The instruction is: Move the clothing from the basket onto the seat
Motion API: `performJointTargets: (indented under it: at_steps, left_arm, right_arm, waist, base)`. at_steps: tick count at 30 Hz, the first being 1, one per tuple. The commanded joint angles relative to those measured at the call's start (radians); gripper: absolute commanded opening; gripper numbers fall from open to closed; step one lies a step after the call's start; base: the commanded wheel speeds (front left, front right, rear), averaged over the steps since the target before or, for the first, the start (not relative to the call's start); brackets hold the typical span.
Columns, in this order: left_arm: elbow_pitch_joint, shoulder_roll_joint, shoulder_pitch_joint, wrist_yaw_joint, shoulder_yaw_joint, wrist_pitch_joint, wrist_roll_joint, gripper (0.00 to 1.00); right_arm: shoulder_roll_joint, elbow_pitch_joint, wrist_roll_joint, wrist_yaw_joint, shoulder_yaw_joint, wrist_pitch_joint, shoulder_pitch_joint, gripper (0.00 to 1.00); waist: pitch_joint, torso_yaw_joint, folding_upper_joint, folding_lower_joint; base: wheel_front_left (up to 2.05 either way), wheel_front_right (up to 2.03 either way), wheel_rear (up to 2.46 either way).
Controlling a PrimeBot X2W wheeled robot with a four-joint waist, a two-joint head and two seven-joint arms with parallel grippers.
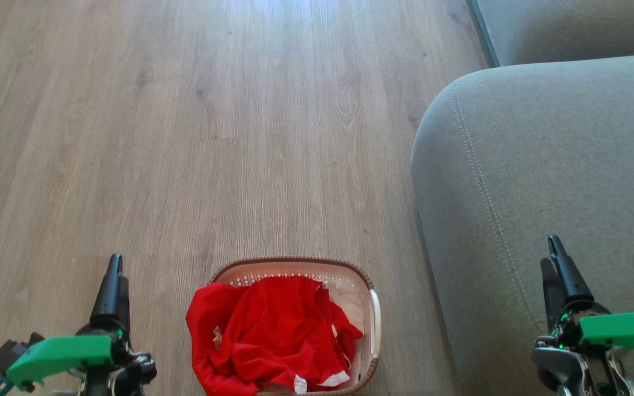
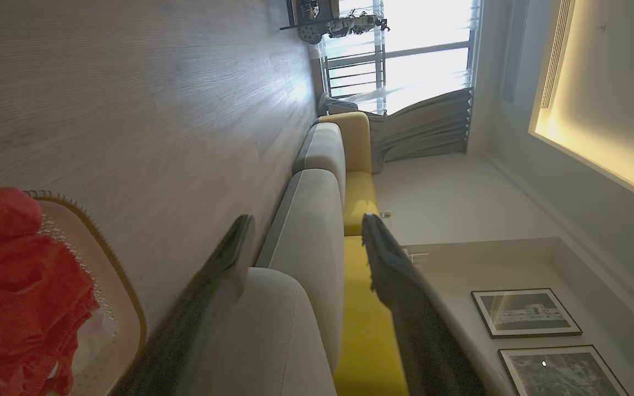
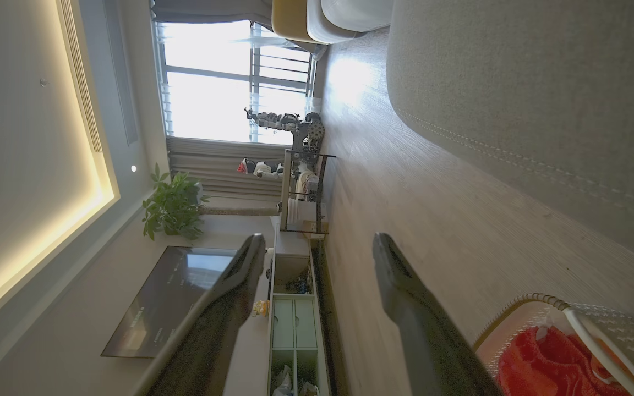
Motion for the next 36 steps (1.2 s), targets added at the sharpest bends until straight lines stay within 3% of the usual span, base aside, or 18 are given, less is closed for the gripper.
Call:
performJointTargets:
  at_steps: [1,17,36]
  left_arm:
    - [-0.049,0.011,-0.052,-0.001,0.005,-0.01,0.023,1.0]
    - [-0.11,0.012,-0.051,0.019,-0.037,-0.054,0.248,1.0]
    - [-0.148,0.015,-0.049,0.053,-0.089,-0.114,0.66,1.0]
  right_arm:
    - [-0.023,-0.048,-0.021,0.0,0.008,-0.011,-0.035,1.0]
    - [-0.048,-0.1,-0.176,0.0,0.045,-0.056,-0.033,1.0]
    - [-0.089,-0.144,-0.513,0.0,0.089,-0.115,-0.028,1.0]
  waist:
    - [0.0,-0.001,-0.0001,0.0]
    - [0.002,-0.005,-0.0001,0.0]
    - [0.003,-0.005,-0.0001,0.0]
  base:
    - [0.0,0.0,0.0]
    - [0.0,0.0,0.0]
    - [0.0,0.0,0.0]
